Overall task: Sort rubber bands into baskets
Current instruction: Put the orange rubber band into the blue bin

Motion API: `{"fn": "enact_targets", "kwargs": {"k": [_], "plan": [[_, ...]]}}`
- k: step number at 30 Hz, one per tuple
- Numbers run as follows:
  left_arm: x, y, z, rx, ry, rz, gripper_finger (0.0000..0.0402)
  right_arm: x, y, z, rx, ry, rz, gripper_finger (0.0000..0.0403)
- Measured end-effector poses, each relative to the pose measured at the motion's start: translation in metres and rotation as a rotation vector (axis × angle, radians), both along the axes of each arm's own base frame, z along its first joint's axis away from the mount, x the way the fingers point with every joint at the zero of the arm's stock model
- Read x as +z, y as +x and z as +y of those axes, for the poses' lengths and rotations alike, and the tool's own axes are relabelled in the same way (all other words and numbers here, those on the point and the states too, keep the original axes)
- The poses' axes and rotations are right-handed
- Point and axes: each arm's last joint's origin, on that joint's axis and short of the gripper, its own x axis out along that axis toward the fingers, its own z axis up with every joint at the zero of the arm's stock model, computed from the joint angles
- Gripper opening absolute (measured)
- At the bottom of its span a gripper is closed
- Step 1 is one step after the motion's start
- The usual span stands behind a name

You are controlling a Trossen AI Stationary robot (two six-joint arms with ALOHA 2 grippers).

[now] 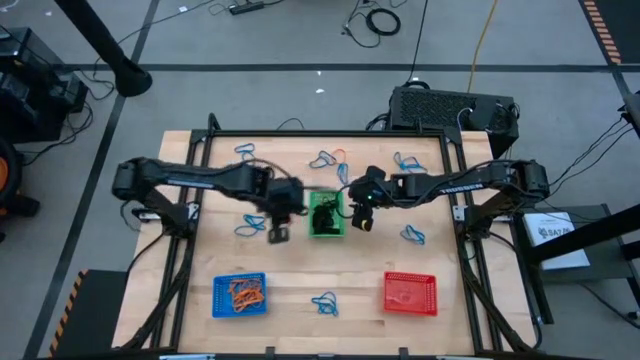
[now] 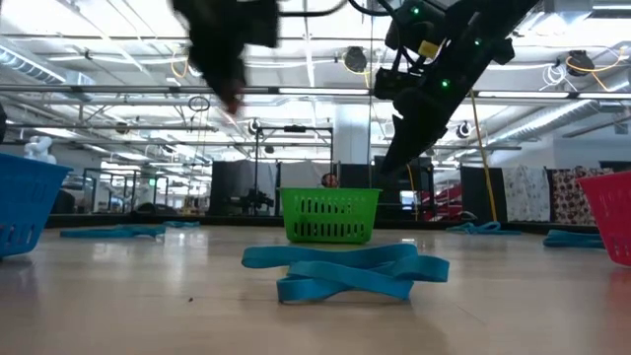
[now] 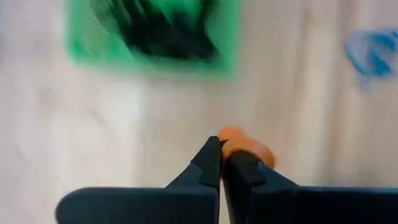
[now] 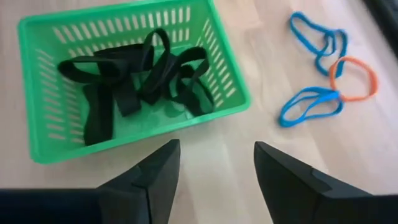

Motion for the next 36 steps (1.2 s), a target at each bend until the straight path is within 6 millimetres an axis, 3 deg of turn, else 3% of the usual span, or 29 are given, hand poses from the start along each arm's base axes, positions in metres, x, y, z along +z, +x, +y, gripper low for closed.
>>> {"fn": "enact_targets", "kwargs": {"k": [4,8,12,17,22,29,36], "plan": [[0.006,-0.034,-0.032,0.16,-0.122,0.22,0.0006,-0.005,0.003,0.014,-0.013,0.045,-0.004,0.0199],[0.002,-0.05,-0.077,0.271,-0.182,0.338,0.0005,-0.01,0.005,0.035,-0.01,0.09,0.0,0.0199],[-0.007,-0.059,-0.127,0.294,-0.247,0.378,0.0005,-0.015,0.005,0.06,0.044,0.088,-0.026,0.0199],[-0.024,-0.068,-0.167,0.28,-0.201,0.354,0.0007,-0.011,0.008,0.082,0.081,0.001,-0.139,0.0199],[-0.044,-0.069,-0.188,0.239,-0.112,0.348,0.0016,-0.006,0.011,0.088,0.147,-0.06,-0.18,0.0199],[-0.066,-0.068,-0.192,0.278,-0.019,0.449,0.0026,-0.007,0.011,0.084,0.154,-0.083,-0.16,0.0199],[-0.07,-0.068,-0.19,0.289,-0.008,0.494,0.0103,-0.008,0.011,0.082,0.167,-0.106,-0.147,0.0199]]}}
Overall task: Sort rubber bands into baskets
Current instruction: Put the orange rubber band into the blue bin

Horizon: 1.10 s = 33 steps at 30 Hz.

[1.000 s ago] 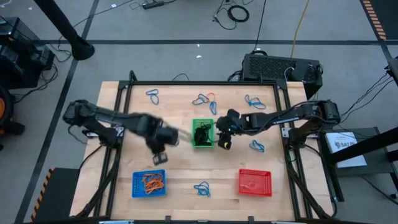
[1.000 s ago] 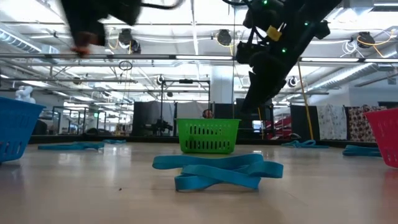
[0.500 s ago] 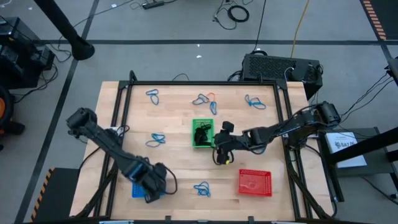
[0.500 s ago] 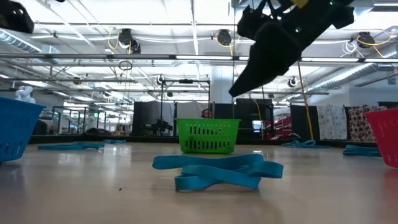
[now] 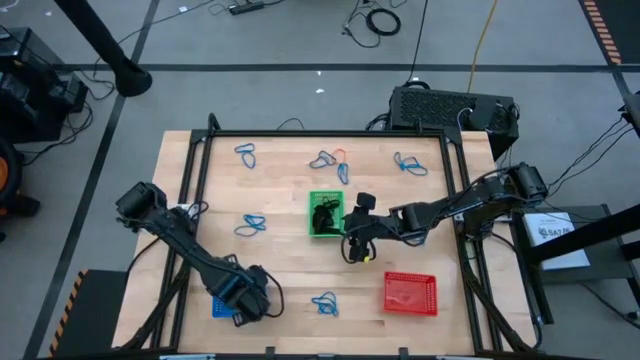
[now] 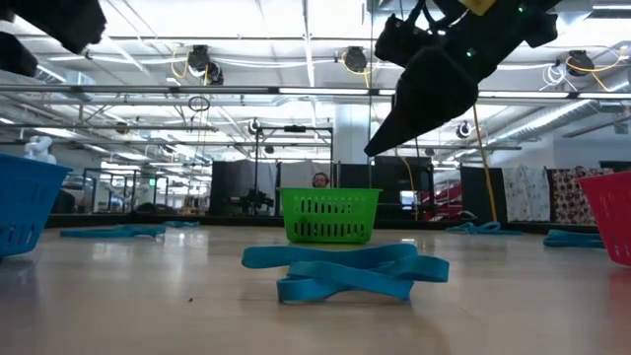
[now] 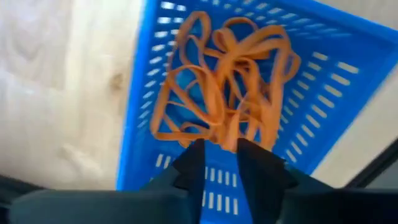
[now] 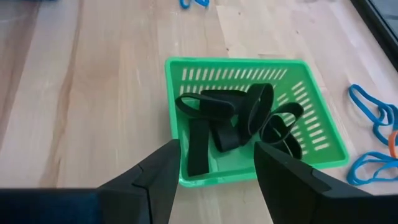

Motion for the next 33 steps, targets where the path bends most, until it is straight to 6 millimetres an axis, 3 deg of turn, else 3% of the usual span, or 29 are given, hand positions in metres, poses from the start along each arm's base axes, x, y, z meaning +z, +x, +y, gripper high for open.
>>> {"fn": "enact_targets", "kwargs": {"k": [6,12,15,18,20,23,29,33], "plan": [[0.0,0.005,0.013,0.04,0.021,0.034,0.0161,0.0,0.0,0.0,-0.022,0.024,-0.007,0.0199],[0.003,0.011,0.029,-0.074,-0.019,0.073,0.0169,0.0,0.0,-0.002,-0.048,0.042,-0.013,0.0199],[0.008,0.016,0.039,-0.238,0.088,-0.035,0.0169,0.005,0.003,-0.012,-0.092,0.059,0.016,0.0199],[0.019,0.018,0.049,-0.432,0.34,-0.176,0.0169,0.017,0.005,-0.029,-0.175,0.06,0.086,0.0199],[0.03,0.018,0.057,-0.507,0.529,-0.263,0.0169,0.026,0.004,-0.044,-0.235,0.054,0.159,0.0199],[0.043,0.019,0.074,-0.534,0.67,-0.385,0.0169,0.04,0.0,-0.075,-0.345,0.036,0.25,0.0199],[0.041,-0.002,0.126,-0.565,0.656,-0.575,0.0169,0.045,-0.028,-0.153,-0.555,0.082,0.415,0.0199],[0.025,-0.014,0.16,-0.521,0.628,-0.814,0.0169,0.033,-0.047,-0.202,-0.604,0.228,0.338,0.0199]]}}
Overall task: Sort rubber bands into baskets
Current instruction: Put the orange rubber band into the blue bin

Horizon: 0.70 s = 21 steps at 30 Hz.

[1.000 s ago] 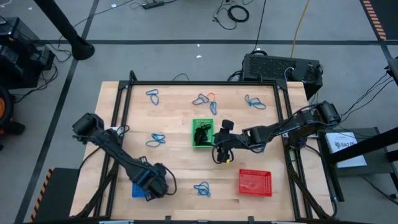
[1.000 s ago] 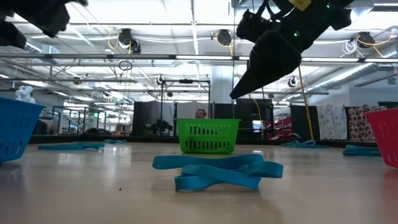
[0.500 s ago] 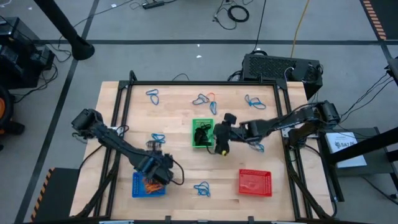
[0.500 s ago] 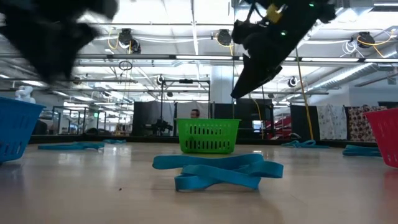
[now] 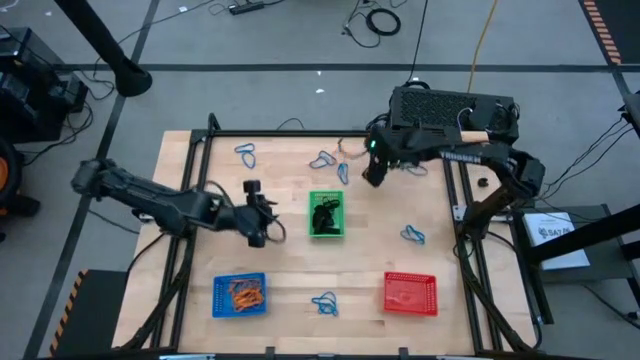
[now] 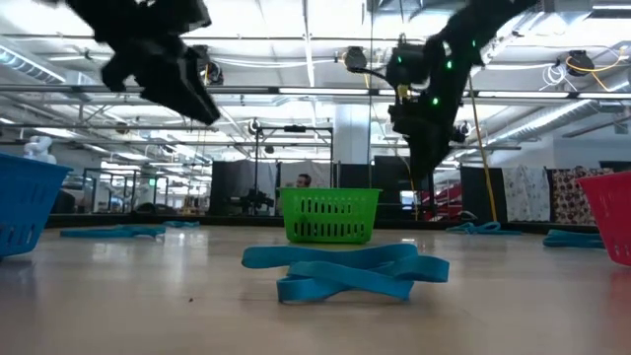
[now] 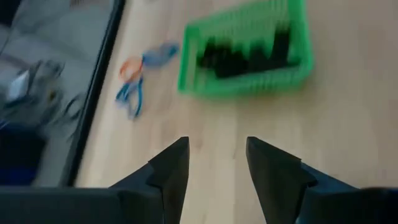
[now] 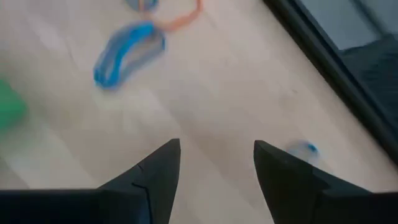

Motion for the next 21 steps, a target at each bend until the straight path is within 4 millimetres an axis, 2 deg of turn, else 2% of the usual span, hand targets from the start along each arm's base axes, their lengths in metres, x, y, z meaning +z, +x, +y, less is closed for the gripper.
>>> {"fn": "enact_targets", "kwargs": {"k": [2,5,9,15,21], "plan": [[-0.003,-0.001,0.01,-0.049,-0.041,-0.157,0.0169,-0.003,-0.006,-0.017,-0.025,0.029,-0.088,0.0199],[-0.006,-0.002,0.017,-0.121,-0.082,-0.411,0.0169,-0.004,-0.018,-0.033,-0.087,0.028,-0.085,0.0199],[-0.018,-0.004,0.02,-0.187,-0.106,-0.621,0.0169,-0.004,-0.026,-0.053,-0.175,0.005,-0.13,0.0199],[-0.039,-0.009,0.02,-0.224,-0.053,-0.695,0.0169,-0.023,0.006,-0.064,-0.127,0.084,-0.367,0.0199],[-0.036,-0.001,0.021,-0.237,-0.005,-0.771,0.0169,-0.056,0.036,-0.073,-0.13,0.084,-0.41,0.0199]]}}
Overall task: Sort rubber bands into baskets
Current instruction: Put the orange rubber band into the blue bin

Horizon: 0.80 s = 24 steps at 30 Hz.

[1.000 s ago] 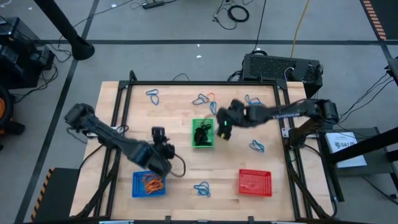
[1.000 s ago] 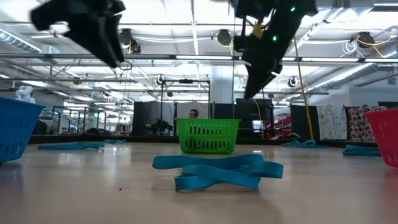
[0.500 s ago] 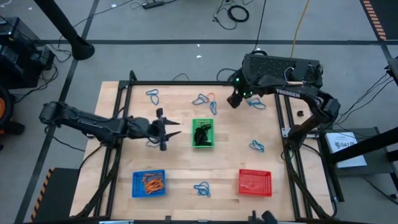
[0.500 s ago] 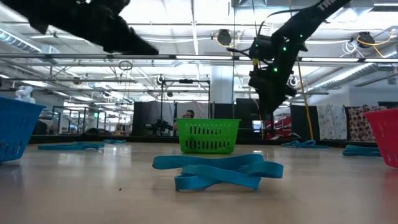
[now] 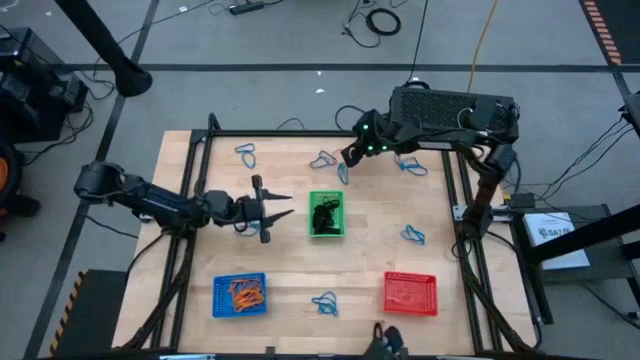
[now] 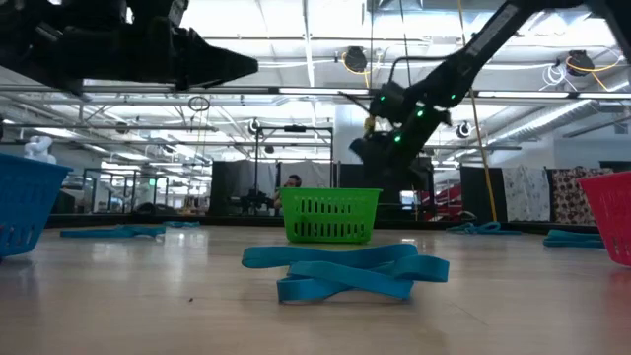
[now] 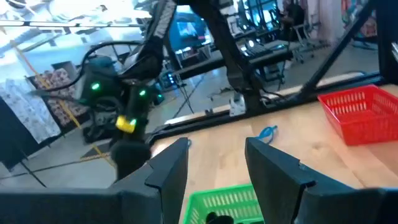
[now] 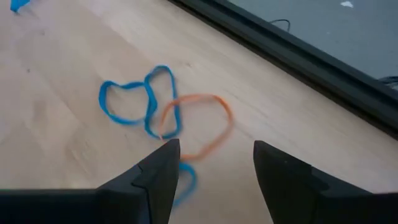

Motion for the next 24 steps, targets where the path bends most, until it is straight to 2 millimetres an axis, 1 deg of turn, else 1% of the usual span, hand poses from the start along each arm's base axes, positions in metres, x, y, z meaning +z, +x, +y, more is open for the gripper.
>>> {"fn": "enact_targets", "kwargs": {"k": [6,11,16,18,20,22,24], "plan": [[-0.009,0.006,0.003,0.014,0.028,0.023,0.0169,-0.024,0.027,-0.011,-0.01,0.017,0.029,0.0199],[-0.014,0.009,0.006,0.028,0.029,0.036,0.0169,-0.041,0.042,-0.013,-0.038,-0.015,0.141,0.0199],[-0.015,0.01,0.008,0.034,0.03,0.034,0.0169,-0.039,0.057,-0.004,0.003,-0.017,0.197,0.0193],[-0.015,0.01,0.008,0.026,0.03,0.031,0.0169,-0.04,0.062,-0.002,0.026,-0.022,0.245,0.0176],[-0.015,0.01,0.007,0.015,0.03,0.033,0.0169,-0.04,0.064,-0.001,0.041,-0.01,0.266,0.0149],[-0.014,0.01,0.007,0.01,0.03,0.03,0.0169,-0.041,0.066,-0.001,0.052,0.009,0.278,0.0111],[-0.015,0.01,0.007,0.01,0.029,0.032,0.0169,-0.041,0.067,0.0,0.069,0.02,0.28,0.0064]]}}
